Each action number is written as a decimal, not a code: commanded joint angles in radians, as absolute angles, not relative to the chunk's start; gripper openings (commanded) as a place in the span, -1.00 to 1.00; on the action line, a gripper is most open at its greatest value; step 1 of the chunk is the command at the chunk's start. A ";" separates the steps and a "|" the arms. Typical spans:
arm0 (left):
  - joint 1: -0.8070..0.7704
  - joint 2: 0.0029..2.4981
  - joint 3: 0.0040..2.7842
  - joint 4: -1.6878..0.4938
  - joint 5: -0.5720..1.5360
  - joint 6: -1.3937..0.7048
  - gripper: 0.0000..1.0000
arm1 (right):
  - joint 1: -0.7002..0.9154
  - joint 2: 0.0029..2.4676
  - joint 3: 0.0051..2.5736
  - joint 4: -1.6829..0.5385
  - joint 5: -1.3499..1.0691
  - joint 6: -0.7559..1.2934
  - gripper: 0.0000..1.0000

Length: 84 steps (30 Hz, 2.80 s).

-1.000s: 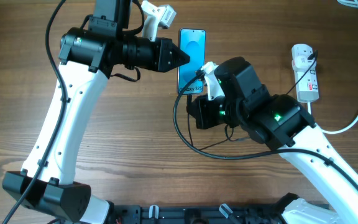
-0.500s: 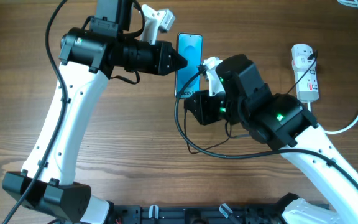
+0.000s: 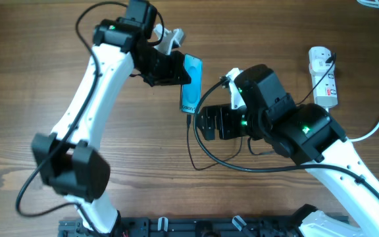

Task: Plug charger to phone and switch on socket
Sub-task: 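Lower the plugged phone flat onto the table and open both grippers, then raise both grippers away from the phone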

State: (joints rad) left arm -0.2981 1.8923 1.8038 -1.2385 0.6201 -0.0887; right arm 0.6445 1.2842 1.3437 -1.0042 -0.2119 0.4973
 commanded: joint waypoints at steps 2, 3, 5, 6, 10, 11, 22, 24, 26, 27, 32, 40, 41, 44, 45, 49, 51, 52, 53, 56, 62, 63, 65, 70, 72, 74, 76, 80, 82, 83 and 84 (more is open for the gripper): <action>-0.288 2.004 1.800 -1.202 0.627 -0.092 -0.92 | 0.640 1.271 1.367 -1.025 -0.179 0.508 0.99; -0.287 2.027 1.800 -1.190 0.627 -0.101 -0.92 | 0.640 1.272 1.367 -1.030 -0.179 0.509 0.99; -0.285 2.057 1.800 -1.178 0.629 -0.127 -0.92 | 0.640 1.274 1.367 -1.035 -0.179 0.509 0.99; -0.285 2.070 1.800 -1.175 0.630 -0.134 -0.92 | 0.640 1.274 1.366 -1.034 -0.179 0.509 0.99; -0.285 2.130 1.800 -1.168 0.630 -0.136 -0.92 | 0.640 1.274 1.366 -1.034 -0.179 0.527 0.99; -0.284 2.144 1.800 -1.162 0.630 -0.137 -0.92 | 0.640 1.277 1.366 -1.034 -0.180 0.527 0.99; -0.283 2.253 1.799 -1.087 0.608 -0.139 -0.92 | 0.640 1.353 1.366 -1.053 -0.210 0.527 0.99; -0.283 2.271 1.799 -1.088 0.603 -0.138 -0.92 | 0.640 1.356 1.366 -1.053 -0.210 0.527 0.99; -0.283 2.286 1.799 -1.088 0.591 -0.138 -0.92 | 0.640 1.356 1.366 -1.053 -0.210 0.527 0.99; -0.283 2.291 1.799 -1.088 0.587 -0.138 -0.92 | 0.640 1.356 1.366 -1.053 -0.210 0.527 0.99; -0.283 2.302 1.799 -1.088 0.566 -0.136 -0.87 | 0.640 1.356 1.366 -1.053 -0.210 0.527 0.99; -0.283 2.305 1.799 -1.109 0.462 -0.136 -0.44 | 0.640 1.356 1.366 -1.065 -0.208 0.527 0.99; -0.283 2.305 1.799 -1.117 0.446 -0.136 -0.44 | 0.640 1.356 1.366 -1.065 -0.199 0.532 0.99; -0.283 2.305 1.799 -1.139 0.407 -0.136 -0.35 | 0.640 1.356 1.366 -1.086 -0.109 0.624 0.99; -0.283 2.305 1.799 -1.145 0.392 -0.136 -0.24 | 0.640 1.356 1.366 -1.096 -0.080 0.639 0.99; -0.283 2.305 1.799 -1.169 0.343 -0.137 -0.07 | 0.640 1.356 1.366 -1.123 0.004 0.635 0.99; -0.283 2.305 1.799 -1.176 0.329 -0.140 -0.01 | 0.640 1.356 1.366 -1.134 0.035 0.635 0.99; -0.283 2.304 1.799 -1.179 0.325 -0.141 0.00 | 0.640 1.356 1.366 -1.146 0.059 0.635 0.99; -0.283 2.304 1.800 -1.184 0.321 -0.145 0.04 | 0.640 1.356 1.366 -1.155 0.081 0.638 0.99; -0.270 2.264 1.815 -1.209 0.320 -0.177 0.14 | 0.585 1.356 1.368 -1.166 0.101 0.653 0.99; -0.232 2.032 1.902 -1.236 0.120 -0.269 0.99 | 0.175 1.453 1.619 -1.320 -0.075 0.418 0.99; -0.229 1.993 1.902 -1.226 0.096 -0.292 0.99 | 0.109 1.491 1.681 -1.351 -0.075 0.386 0.99; -0.226 1.914 1.902 -1.207 0.067 -0.324 1.00 | -0.022 1.576 1.795 -1.374 -0.075 0.341 0.99; -0.226 1.815 1.902 -1.196 0.066 -0.323 1.00 | -0.292 1.696 1.849 -1.242 -0.068 0.407 0.99; -0.226 1.814 1.902 -1.197 0.066 -0.323 1.00 | -0.370 1.731 1.848 -1.225 -0.069 0.450 0.99; -0.226 1.815 1.902 -1.197 0.066 -0.323 1.00 | -0.433 1.776 1.845 -1.198 -0.076 0.445 0.99; -0.226 1.816 1.902 -1.197 0.066 -0.323 1.00 | -0.468 1.829 1.845 -1.169 -0.077 0.420 0.99; -0.226 1.816 1.902 -1.196 0.066 -0.323 1.00 | -0.496 1.946 1.845 -1.097 -0.069 0.344 0.99; -0.226 1.816 1.902 -1.197 0.066 -0.323 1.00 | -0.503 1.993 1.845 -1.065 -0.068 0.344 0.99; -0.226 1.816 1.902 -1.197 0.066 -0.323 1.00 | -0.505 2.015 1.845 -1.052 -0.069 0.344 0.99; -0.226 1.816 1.902 -1.197 0.066 -0.323 1.00 | -0.505 2.036 1.845 -1.040 -0.068 0.344 0.99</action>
State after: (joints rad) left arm -0.2272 1.8099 1.9045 -1.1973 0.0753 -0.3134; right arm -0.4950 1.9720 1.8294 -1.0603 -0.0673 0.3676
